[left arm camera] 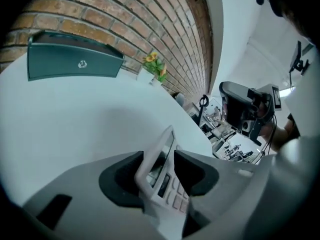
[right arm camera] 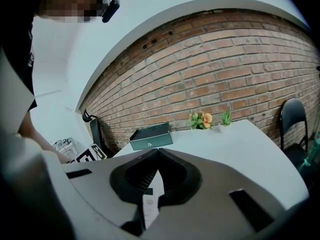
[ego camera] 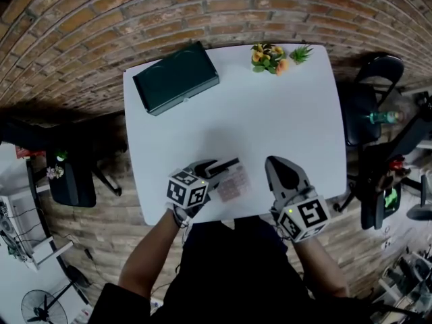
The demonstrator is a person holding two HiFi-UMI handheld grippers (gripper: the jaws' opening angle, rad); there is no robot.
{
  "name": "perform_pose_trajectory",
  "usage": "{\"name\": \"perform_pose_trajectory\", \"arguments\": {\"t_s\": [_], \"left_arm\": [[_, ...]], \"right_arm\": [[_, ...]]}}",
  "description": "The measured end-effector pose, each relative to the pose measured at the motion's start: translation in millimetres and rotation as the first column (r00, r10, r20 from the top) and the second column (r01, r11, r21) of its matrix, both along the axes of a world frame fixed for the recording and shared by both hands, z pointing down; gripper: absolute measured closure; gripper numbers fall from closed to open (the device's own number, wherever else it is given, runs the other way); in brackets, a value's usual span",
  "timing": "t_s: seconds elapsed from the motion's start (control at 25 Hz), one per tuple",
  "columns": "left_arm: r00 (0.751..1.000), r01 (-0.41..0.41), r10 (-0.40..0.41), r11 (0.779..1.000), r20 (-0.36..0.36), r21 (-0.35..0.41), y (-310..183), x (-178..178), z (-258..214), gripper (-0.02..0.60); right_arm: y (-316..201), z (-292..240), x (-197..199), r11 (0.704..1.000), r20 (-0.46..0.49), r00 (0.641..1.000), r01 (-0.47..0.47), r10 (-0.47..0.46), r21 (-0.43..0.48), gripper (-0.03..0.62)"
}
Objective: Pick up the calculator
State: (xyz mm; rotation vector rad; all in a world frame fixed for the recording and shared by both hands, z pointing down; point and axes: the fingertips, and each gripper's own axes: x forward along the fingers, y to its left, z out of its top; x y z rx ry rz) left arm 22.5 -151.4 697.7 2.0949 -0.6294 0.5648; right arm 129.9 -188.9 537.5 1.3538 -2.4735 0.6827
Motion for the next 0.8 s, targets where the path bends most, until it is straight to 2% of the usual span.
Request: {"name": "perform_pose_trajectory", "arguments": {"t_s": [0.12,0.32,0.48,0.6,0.8], "left_arm": [[1.000,-0.006,0.006,1.000,-0.008,-0.012,2,2,0,0.401],[0.999,-0.027,0.027,1.000,-0.047,0.013,3,2,-16,0.492],[0.991,0.011,-0.010,1.000,-0.137,0.006,5,5,-41,0.526],[0.984,0.054,-0.048,0.998,-0.174,0.025,3,3,-60,0.528],[0.974,0.086,-0.068,0.993,-0.216,0.075,1,-4,-93,0.528]], "right_arm": [[0,-2,0,1.000,0.003,1.000,-0.001,0.001,0.004,0.591],[1,-7,3,1.000,0.005,1.000,-0.008,0.008,0.013,0.591],[5,-13,2,1.000,0.003,1.000,-0.012,0.012,0.022,0.590],[8,-19,-4,0.999,0.007,1.000,-0.009,0.009,0.031,0.591],[16,-33,-15,0.999,0.013,1.000,0.003,-0.003,0.053,0.591]]}}
